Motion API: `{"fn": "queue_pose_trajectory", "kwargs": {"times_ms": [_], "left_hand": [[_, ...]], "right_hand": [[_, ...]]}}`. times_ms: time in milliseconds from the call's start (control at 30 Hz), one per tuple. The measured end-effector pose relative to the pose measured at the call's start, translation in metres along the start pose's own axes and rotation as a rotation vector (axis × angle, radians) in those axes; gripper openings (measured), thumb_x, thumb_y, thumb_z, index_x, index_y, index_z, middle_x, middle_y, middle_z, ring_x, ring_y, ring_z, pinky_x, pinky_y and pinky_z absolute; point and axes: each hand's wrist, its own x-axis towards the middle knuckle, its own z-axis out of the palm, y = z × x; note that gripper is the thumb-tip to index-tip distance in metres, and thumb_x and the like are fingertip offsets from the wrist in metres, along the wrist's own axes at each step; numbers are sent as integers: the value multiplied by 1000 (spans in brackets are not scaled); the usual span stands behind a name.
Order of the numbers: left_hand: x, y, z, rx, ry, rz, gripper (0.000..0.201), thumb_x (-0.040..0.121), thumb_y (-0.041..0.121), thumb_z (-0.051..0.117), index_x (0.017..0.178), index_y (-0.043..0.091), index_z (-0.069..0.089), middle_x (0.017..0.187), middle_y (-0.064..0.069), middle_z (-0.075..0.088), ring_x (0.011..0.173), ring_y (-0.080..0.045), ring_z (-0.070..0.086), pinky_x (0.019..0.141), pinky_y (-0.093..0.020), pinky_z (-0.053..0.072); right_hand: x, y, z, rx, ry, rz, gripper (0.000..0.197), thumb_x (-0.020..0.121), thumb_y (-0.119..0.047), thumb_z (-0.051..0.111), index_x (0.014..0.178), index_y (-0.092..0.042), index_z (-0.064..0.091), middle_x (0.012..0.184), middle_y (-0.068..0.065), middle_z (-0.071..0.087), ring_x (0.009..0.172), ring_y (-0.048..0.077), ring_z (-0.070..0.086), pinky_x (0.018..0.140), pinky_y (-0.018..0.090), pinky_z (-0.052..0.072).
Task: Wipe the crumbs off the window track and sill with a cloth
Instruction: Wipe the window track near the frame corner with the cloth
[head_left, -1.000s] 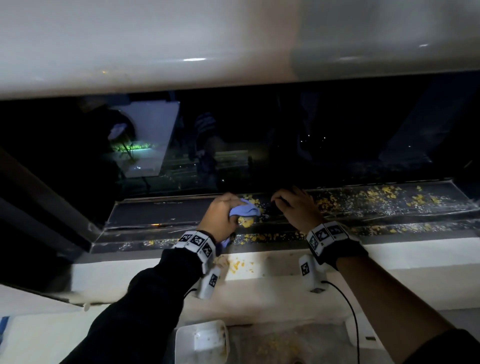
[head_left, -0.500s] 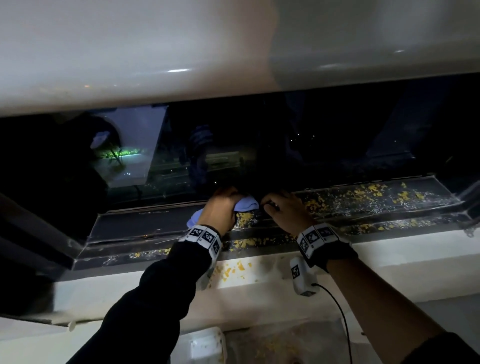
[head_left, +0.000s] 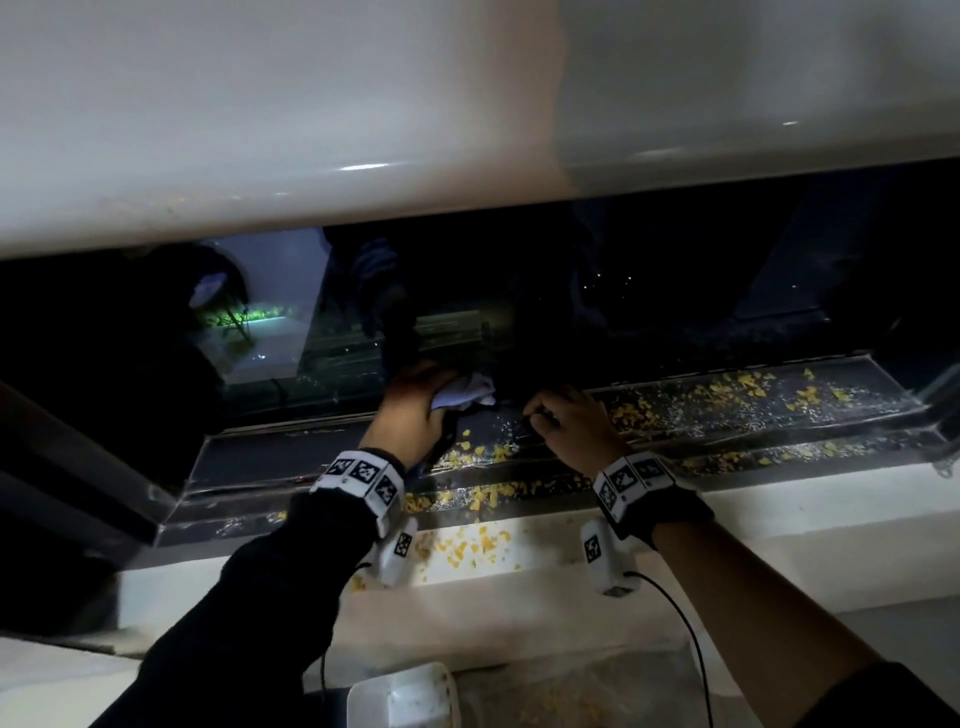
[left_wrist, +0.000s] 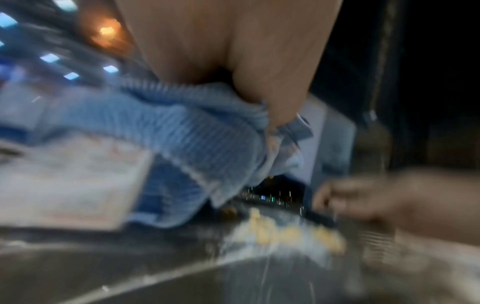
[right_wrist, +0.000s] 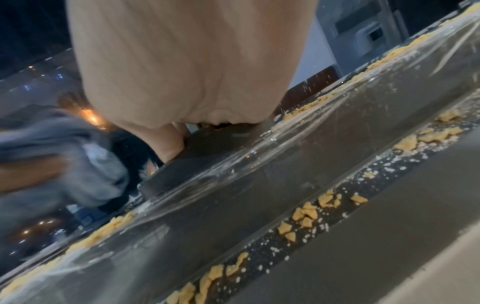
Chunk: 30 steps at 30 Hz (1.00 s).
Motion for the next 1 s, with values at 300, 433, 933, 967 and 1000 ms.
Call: {"fn": "queue_pose_trajectory", "kwargs": {"times_ms": [300, 433, 933, 967, 1000], "left_hand": [[-13, 23, 48, 192, -164, -157, 44, 62, -5, 59, 103, 9, 68, 102, -14, 62, 91, -37, 54, 77, -34, 42], [-22, 22, 36, 55, -264, -49, 41, 66, -3, 52, 100, 12, 69, 100, -8, 62, 89, -31, 55, 77, -26, 35], [-9, 16, 50, 151, -139, -196, 43, 63, -3, 54, 101, 13, 68, 102, -12, 63, 96, -35, 55, 82, -36, 41], [-8, 22, 54, 159, -140, -209, 43, 63, -1, 56, 101, 14, 68, 103, -12, 63, 97, -36, 55, 83, -37, 39], [-7, 26, 57, 157, -146, -217, 42, 64, 1, 57, 102, 14, 69, 103, -13, 62, 97, -36, 55, 83, -38, 38]], "right_hand": [[-1, 2, 5, 0, 16, 10, 13, 89, -23, 57, 97, -26, 66, 116, 3, 59, 111, 27, 51, 92, 34, 30], [1, 2, 3, -2, 35, -6, 14, 87, -22, 56, 95, -27, 66, 114, 2, 60, 109, 27, 53, 91, 35, 33], [-3, 2, 5, -11, 21, 10, 20, 82, -31, 47, 95, -30, 63, 111, 3, 60, 106, 29, 53, 93, 40, 38], [-2, 1, 5, -12, 28, 16, 24, 80, -33, 45, 94, -29, 63, 110, 4, 61, 106, 30, 53, 93, 41, 39], [-2, 0, 6, -14, 31, 19, 26, 79, -34, 44, 94, -28, 64, 110, 4, 61, 105, 31, 54, 92, 41, 39]]}}
